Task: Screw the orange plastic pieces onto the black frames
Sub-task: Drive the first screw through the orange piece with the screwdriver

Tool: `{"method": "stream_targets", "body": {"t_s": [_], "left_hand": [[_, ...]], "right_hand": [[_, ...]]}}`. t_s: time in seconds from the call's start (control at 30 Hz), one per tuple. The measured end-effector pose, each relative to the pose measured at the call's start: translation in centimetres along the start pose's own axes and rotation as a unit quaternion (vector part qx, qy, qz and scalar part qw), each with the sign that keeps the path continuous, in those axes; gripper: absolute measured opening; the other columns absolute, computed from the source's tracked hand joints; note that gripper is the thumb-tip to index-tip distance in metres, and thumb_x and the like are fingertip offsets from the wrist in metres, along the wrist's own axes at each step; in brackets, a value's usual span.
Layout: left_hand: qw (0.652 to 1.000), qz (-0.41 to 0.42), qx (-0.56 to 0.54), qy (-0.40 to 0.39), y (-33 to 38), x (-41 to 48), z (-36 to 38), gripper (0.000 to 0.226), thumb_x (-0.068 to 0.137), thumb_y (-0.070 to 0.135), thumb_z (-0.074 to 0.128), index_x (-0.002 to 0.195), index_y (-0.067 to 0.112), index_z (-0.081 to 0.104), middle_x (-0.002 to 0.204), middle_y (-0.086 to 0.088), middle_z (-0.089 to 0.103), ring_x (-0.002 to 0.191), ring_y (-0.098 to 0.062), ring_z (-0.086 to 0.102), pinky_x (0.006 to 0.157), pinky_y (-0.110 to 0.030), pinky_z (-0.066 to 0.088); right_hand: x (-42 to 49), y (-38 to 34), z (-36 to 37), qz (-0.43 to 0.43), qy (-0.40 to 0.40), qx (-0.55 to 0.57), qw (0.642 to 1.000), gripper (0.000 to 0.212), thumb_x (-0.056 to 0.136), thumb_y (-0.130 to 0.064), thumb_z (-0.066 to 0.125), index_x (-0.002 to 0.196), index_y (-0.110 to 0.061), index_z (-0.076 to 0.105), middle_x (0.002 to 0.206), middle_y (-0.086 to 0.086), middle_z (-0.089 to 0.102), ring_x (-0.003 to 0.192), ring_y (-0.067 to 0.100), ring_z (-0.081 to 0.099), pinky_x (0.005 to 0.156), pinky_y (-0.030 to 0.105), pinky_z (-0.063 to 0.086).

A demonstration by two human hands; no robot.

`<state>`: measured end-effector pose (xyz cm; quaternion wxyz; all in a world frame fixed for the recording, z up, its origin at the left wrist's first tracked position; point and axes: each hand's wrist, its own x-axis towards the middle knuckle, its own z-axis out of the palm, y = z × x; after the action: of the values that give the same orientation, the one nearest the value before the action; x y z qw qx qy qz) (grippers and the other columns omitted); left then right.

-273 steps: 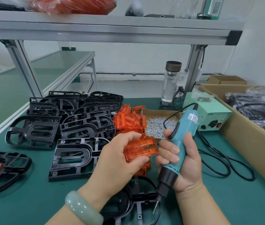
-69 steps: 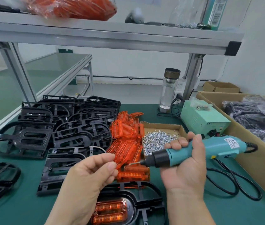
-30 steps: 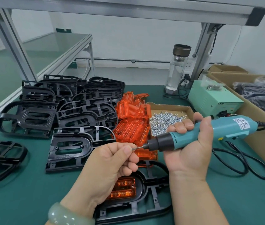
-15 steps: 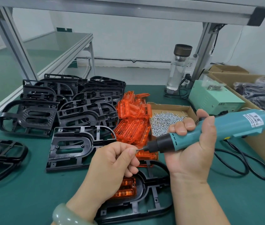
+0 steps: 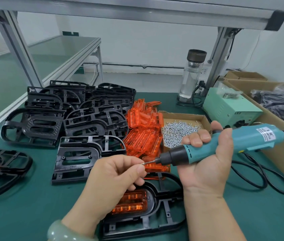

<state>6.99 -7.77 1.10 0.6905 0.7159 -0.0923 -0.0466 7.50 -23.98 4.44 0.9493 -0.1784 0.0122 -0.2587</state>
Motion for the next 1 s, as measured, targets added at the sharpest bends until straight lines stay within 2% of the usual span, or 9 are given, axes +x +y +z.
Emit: {"method": "stream_targets", "body": {"t_s": [0.2, 0.33, 0.43, 0.53, 0.6, 0.67, 0.83, 1.0], "left_hand": [[0.999, 0.034, 0.031, 0.001, 0.3, -0.1, 0.4, 0.021, 0.082, 0.005, 0.067, 0.079, 0.025, 0.074, 0.069, -0.005, 0.072, 0.058, -0.009, 0.066, 0.049, -0.015, 0.046], [0.996, 0.044, 0.083, 0.001, 0.7, -0.5, -0.4, 0.014, 0.072, 0.020, 0.076, 0.080, 0.031, 0.074, 0.076, 0.005, 0.073, 0.066, -0.006, 0.066, 0.060, -0.010, 0.048], [0.958, 0.067, 0.278, -0.015, 0.5, -1.3, -2.3, 0.014, 0.077, 0.024, 0.074, 0.076, 0.039, 0.072, 0.082, 0.025, 0.067, 0.078, 0.005, 0.062, 0.070, -0.005, 0.043], [0.905, 0.074, 0.412, -0.076, 0.1, -2.3, -2.9, 0.007, 0.081, 0.034, 0.069, 0.083, 0.041, 0.071, 0.081, 0.022, 0.061, 0.083, 0.006, 0.056, 0.075, -0.011, 0.043], [0.879, 0.087, 0.460, -0.092, -0.4, -2.6, -2.5, 0.010, 0.084, 0.039, 0.064, 0.092, 0.042, 0.069, 0.085, 0.020, 0.057, 0.084, 0.003, 0.053, 0.078, -0.021, 0.045], [0.870, 0.096, 0.475, -0.088, -0.8, -2.6, -2.0, 0.015, 0.086, 0.039, 0.061, 0.098, 0.042, 0.069, 0.089, 0.017, 0.055, 0.088, 0.000, 0.051, 0.081, -0.025, 0.045], [0.874, 0.124, 0.463, -0.080, -1.3, -2.6, -1.5, 0.015, 0.085, 0.035, 0.064, 0.097, 0.037, 0.073, 0.086, 0.015, 0.055, 0.089, -0.004, 0.052, 0.081, -0.020, 0.041], [0.871, 0.136, 0.462, -0.094, -1.6, -2.2, -1.0, 0.015, 0.086, 0.033, 0.064, 0.097, 0.034, 0.074, 0.086, 0.015, 0.054, 0.088, -0.004, 0.051, 0.077, -0.016, 0.036]], "right_hand": [[0.4, 0.6, -1.2, -0.008, -0.053, -0.028, 0.998, 0.018, 0.083, -0.039, 0.056, 0.092, -0.024, 0.054, 0.060, -0.011, 0.046, 0.048, 0.003, 0.045, 0.056, 0.019, 0.045], [0.3, 0.2, -0.9, -0.010, -0.061, -0.045, 0.997, 0.017, 0.083, -0.039, 0.055, 0.092, -0.024, 0.054, 0.060, -0.011, 0.046, 0.048, 0.004, 0.044, 0.055, 0.019, 0.045], [0.1, -0.5, -0.9, -0.016, -0.052, -0.079, 0.995, 0.018, 0.082, -0.037, 0.056, 0.092, -0.022, 0.054, 0.058, -0.010, 0.046, 0.047, 0.005, 0.044, 0.055, 0.019, 0.044], [-0.3, -1.1, -0.9, -0.025, -0.051, -0.124, 0.991, 0.019, 0.082, -0.035, 0.057, 0.094, -0.021, 0.055, 0.058, -0.009, 0.047, 0.048, 0.006, 0.044, 0.054, 0.019, 0.043], [-0.6, -1.4, -1.0, -0.027, -0.050, -0.142, 0.988, 0.021, 0.081, -0.034, 0.058, 0.096, -0.020, 0.055, 0.058, -0.008, 0.047, 0.048, 0.006, 0.045, 0.054, 0.018, 0.043], [-0.8, -1.5, -1.1, -0.025, -0.046, -0.156, 0.986, 0.021, 0.082, -0.032, 0.059, 0.099, -0.019, 0.055, 0.058, -0.007, 0.048, 0.048, 0.007, 0.045, 0.054, 0.018, 0.043], [-0.7, -1.8, -1.6, -0.023, -0.046, -0.184, 0.982, 0.006, 0.096, -0.024, 0.053, 0.097, -0.018, 0.053, 0.057, -0.006, 0.049, 0.047, 0.009, 0.047, 0.054, 0.019, 0.044], [-0.6, -1.5, -1.3, -0.005, -0.079, -0.212, 0.974, 0.017, 0.088, -0.026, 0.059, 0.096, -0.014, 0.050, 0.056, -0.004, 0.049, 0.046, 0.010, 0.047, 0.052, 0.021, 0.043]]}}
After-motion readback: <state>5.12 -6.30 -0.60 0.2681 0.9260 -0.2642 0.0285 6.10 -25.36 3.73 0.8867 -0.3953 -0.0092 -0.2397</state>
